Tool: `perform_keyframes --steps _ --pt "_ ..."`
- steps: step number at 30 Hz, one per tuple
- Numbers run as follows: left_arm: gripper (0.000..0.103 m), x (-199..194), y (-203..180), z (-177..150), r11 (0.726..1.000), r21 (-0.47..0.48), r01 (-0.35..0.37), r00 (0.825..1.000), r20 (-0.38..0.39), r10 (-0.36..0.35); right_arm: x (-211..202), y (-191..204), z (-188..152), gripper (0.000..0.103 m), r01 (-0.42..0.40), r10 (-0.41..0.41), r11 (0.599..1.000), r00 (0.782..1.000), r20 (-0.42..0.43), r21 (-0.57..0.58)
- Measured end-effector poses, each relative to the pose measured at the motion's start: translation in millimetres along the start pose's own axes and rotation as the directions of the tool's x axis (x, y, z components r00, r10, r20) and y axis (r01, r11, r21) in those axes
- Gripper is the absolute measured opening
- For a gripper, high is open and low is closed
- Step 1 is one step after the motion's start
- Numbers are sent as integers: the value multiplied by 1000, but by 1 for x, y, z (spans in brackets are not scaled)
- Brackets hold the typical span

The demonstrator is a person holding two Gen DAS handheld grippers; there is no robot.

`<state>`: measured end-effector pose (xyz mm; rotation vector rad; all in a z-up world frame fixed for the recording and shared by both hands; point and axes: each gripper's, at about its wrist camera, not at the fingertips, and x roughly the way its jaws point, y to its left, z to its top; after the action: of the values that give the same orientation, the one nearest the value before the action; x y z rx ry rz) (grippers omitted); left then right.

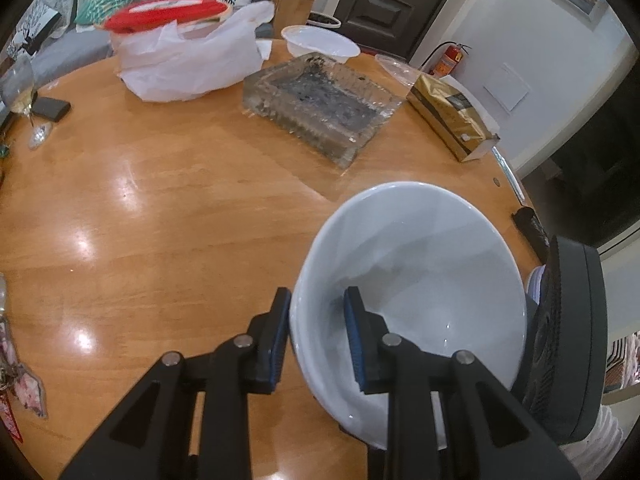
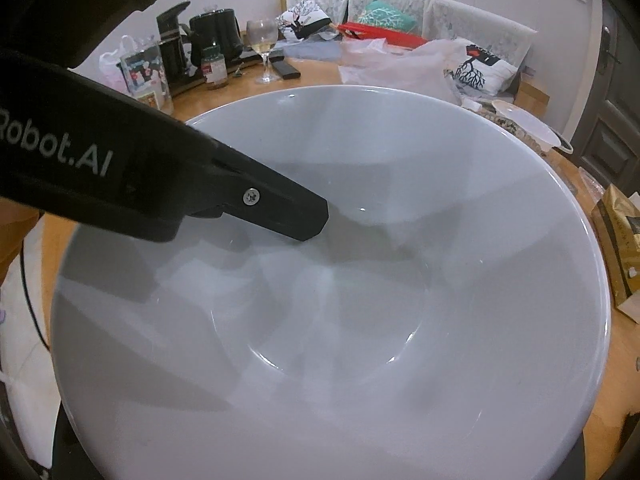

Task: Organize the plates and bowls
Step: 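Carry the bowl stack with both grippers over the purple plate stack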

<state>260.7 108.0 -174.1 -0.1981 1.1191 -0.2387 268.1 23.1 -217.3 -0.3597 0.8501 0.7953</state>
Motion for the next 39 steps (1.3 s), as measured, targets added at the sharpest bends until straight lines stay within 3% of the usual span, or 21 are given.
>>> perform_keyframes --steps 22,39 --pt "22 -78 -81 -26 994 102 -30 995 96 20 -85 13 -17 102 45 -45 999 994 103 7" --pt "21 -87 -151 -44 982 186 -15 995 103 -4 -131 -5 -57 102 97 -103 994 986 131 54"
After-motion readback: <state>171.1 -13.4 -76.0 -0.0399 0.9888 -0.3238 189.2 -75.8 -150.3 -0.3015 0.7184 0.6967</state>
